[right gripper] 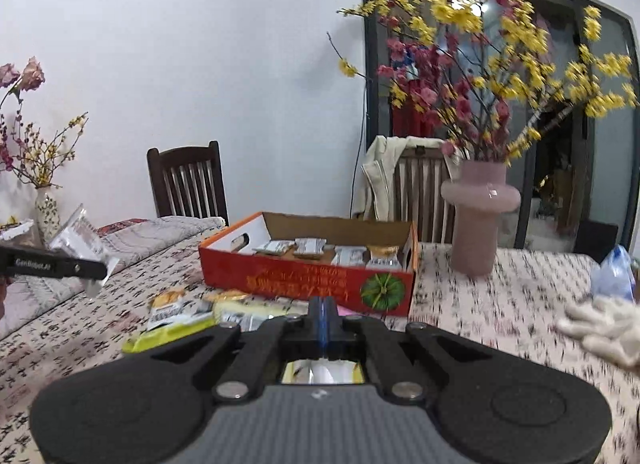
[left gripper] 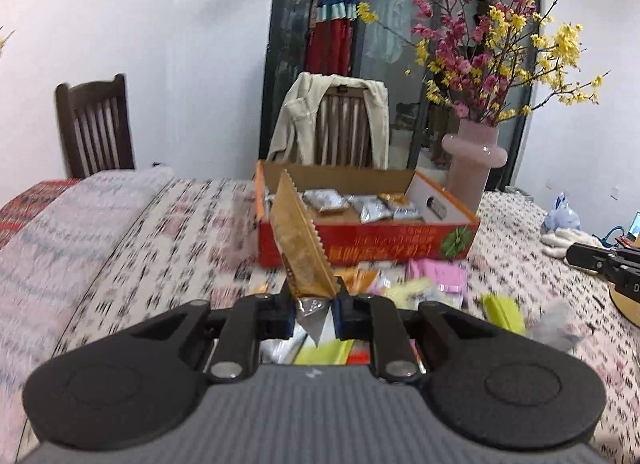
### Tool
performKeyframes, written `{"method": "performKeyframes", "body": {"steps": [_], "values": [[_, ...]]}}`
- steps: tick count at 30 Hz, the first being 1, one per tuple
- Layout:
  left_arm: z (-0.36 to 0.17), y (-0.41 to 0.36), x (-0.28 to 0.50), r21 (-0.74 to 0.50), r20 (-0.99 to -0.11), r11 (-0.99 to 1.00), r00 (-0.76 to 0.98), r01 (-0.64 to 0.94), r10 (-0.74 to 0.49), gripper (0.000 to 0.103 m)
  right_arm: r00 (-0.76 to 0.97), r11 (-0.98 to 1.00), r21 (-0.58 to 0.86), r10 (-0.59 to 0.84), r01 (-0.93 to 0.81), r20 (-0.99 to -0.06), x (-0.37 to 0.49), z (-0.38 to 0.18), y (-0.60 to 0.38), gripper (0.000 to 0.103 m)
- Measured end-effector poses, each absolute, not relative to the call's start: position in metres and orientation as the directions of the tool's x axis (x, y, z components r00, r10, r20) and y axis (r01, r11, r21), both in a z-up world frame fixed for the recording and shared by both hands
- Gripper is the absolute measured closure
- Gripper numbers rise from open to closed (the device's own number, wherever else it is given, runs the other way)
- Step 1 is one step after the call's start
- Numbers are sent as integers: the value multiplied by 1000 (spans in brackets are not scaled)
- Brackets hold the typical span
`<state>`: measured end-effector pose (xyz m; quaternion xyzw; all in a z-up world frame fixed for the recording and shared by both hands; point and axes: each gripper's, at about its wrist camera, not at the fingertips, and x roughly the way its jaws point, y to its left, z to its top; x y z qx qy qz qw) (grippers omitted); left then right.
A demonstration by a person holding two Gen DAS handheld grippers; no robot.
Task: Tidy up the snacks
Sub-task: 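Carry both held packets toward the red box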
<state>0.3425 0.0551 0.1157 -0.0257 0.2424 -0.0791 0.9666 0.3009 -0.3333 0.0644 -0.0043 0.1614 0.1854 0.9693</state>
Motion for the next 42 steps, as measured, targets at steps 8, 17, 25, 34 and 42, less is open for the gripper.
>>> {"method": "performKeyframes", "body": {"steps": [8, 17, 25, 34, 42], "values": [[117, 43, 397, -89, -452, 976, 865, 198, -217, 86, 852, 915, 30, 385, -401, -353, 366, 79, -331, 92], [78, 40, 405, -138, -542, 970, 804, 202, -244, 85, 746, 956, 73, 268, -284, -609, 349, -3, -376, 37], [86, 37, 375, -143, -525, 969, 814, 203, -248, 85, 752, 973, 63, 211, -221, -624, 350, -32, -360, 51], [101, 44, 371, -119, -491, 977, 844, 179, -214, 85, 778, 976, 58, 204, -211, -595, 344, -15, -369, 60], [125, 40, 483, -48, -477, 974, 852, 220, -216, 85, 847, 941, 31, 318, -338, -425, 411, 59, -341, 60]]}}
